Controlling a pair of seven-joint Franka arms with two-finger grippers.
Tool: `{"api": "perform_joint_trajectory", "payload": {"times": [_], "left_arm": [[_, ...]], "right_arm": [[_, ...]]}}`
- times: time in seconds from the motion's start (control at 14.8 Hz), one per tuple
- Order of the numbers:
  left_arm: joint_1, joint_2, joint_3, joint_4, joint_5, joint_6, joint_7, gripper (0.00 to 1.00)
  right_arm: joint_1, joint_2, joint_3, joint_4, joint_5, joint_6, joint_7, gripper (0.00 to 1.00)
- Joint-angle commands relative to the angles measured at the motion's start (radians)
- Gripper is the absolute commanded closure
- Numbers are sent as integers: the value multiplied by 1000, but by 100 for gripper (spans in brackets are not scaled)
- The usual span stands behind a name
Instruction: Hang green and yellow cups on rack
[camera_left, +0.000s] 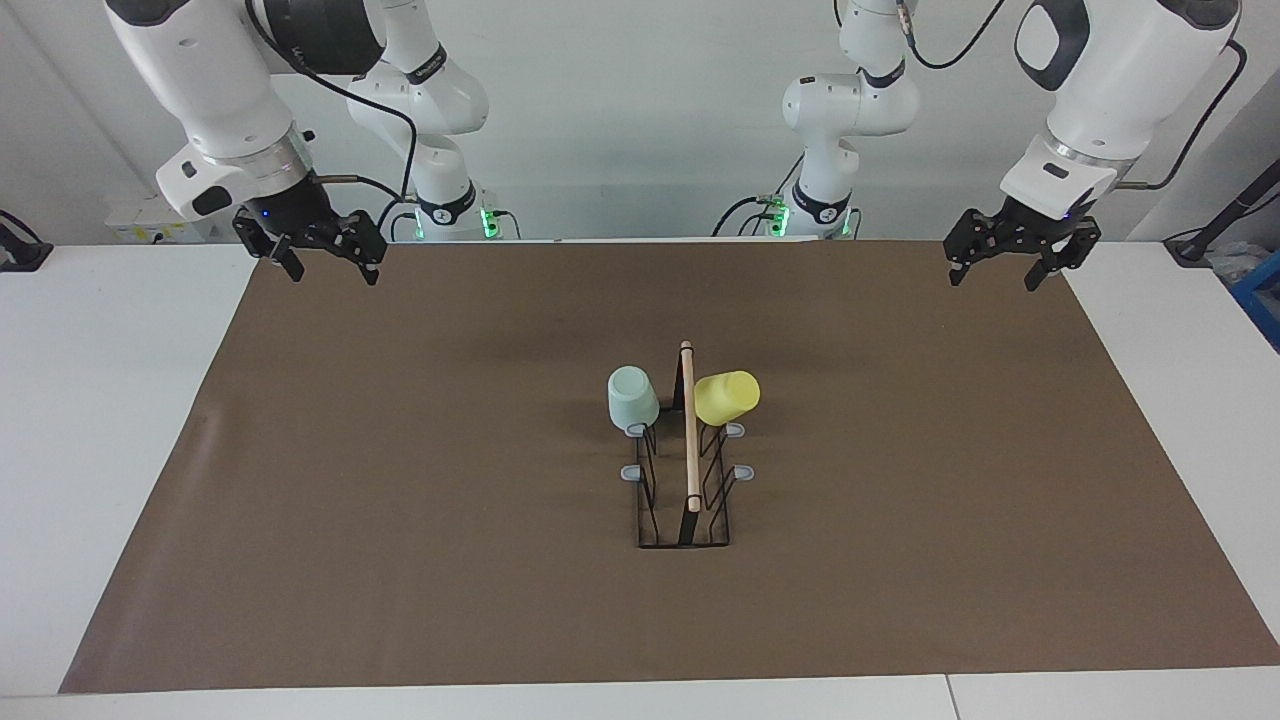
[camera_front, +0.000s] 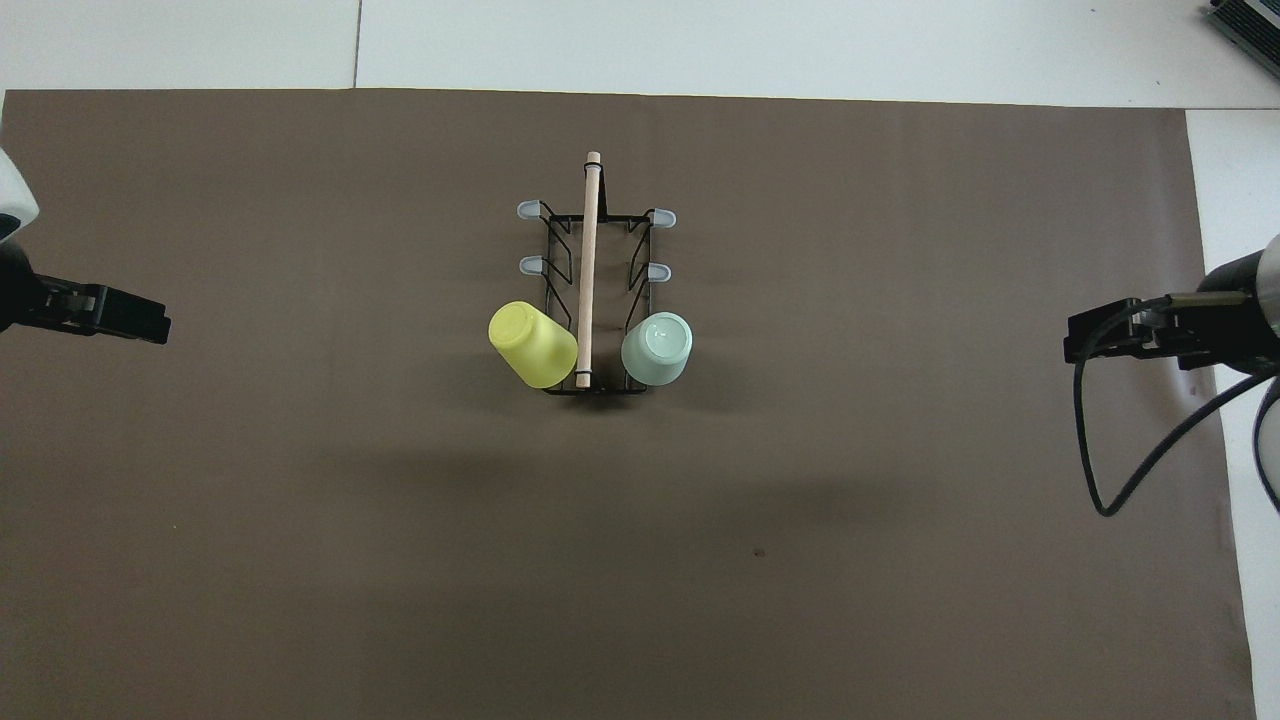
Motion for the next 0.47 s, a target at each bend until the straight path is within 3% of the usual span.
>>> {"api": "perform_joint_trajectory", "payload": {"times": [0.0,0.41], "left_arm": [[4,-17,-1,-11,-11,-4,-8,0],[4,-17,-1,-11,-11,-2,-8,0]], "right_arm": [[-7,-11,5,-8,-18,4,-23,0],[-4,-15,6,-18,-1,1,-14,0]]}}
